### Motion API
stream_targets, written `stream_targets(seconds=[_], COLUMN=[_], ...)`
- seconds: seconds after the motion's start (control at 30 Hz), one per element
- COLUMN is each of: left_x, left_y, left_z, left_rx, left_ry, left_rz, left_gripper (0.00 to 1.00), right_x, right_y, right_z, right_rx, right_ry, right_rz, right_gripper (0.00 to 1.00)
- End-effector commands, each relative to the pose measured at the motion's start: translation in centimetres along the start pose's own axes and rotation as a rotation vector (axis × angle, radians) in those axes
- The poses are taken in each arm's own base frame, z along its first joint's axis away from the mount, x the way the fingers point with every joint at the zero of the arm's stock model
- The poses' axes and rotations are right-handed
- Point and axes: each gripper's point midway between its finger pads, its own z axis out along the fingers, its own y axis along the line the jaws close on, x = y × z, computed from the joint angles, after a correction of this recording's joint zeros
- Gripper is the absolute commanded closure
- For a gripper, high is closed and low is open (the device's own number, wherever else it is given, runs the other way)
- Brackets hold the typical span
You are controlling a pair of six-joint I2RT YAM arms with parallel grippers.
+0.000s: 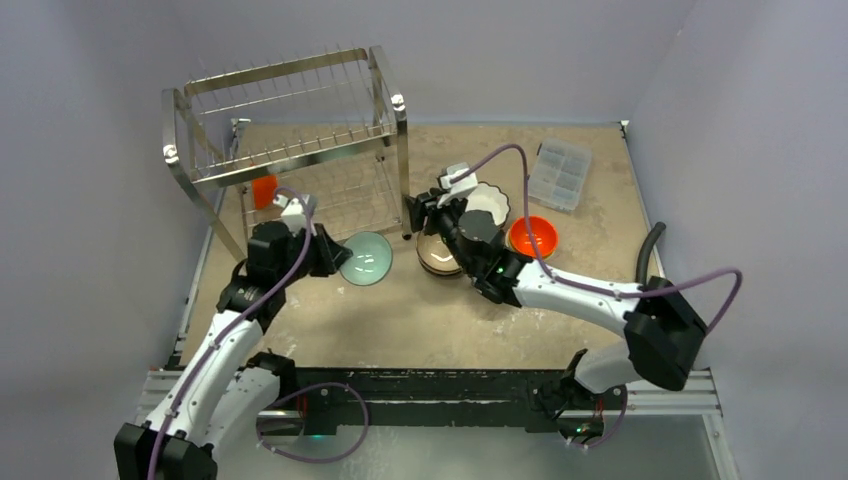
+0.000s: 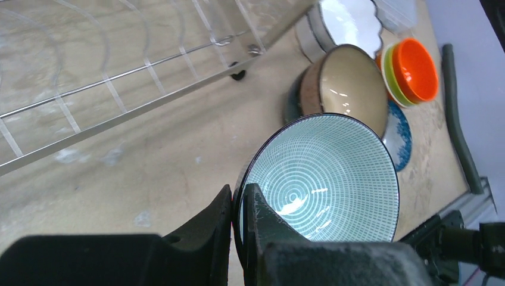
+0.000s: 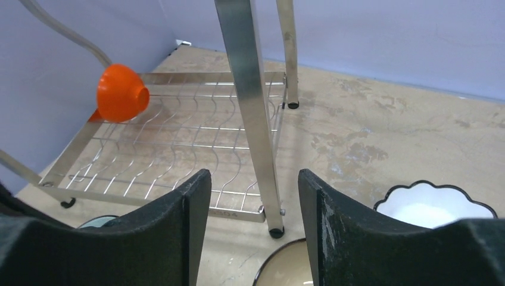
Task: Unload the bowls from the dish rack
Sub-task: Place the bowl with the bowl.
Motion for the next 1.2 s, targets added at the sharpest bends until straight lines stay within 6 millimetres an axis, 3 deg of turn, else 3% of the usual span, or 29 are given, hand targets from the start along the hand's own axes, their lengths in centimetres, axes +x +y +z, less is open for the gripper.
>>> stream_targets(seconds=[0.0,0.23,0.47,0.73,0.93,1.17], left_x=[-3.5,-3.9,-2.9,-1.5,0.6,3.5], left_y=[-5.6,-9.9,-14.5,-20.2,-24.0,-26.0], left_z=[0.0,1.1,3.3,5.9,8.6,11.6], left_rx=[0.142,0.221,0.29,0.361,0.388,0.406], left_ry=[-0.083,-0.072,-0.039,-0.014,0.014,0.054], left_rz=[0.111,0.151,0.198,0.281,0.361,0.405], left_gripper=[1.0,1.0,1.0,1.0,1.0,1.0], right_x=[-1.5,-4.5,-6.4,-8.3,-8.5,-9.1], right_y=[-0.3,-2.9,-5.2,-7.4,-8.9,-10.8], right_z=[-2.7,-6.6,-10.4,-14.0,-15.7,-17.4], right_rx=[-0.027,0.028,0.062,0.102,0.14,0.199], right_ry=[0.004,-0.047,-0.094,-0.157,-0.185,-0.238], right_rz=[0.022,0.028,0.051,0.103,0.125,0.155], right_gripper=[0.39,0.24,0.1,0.05,0.01,0.01])
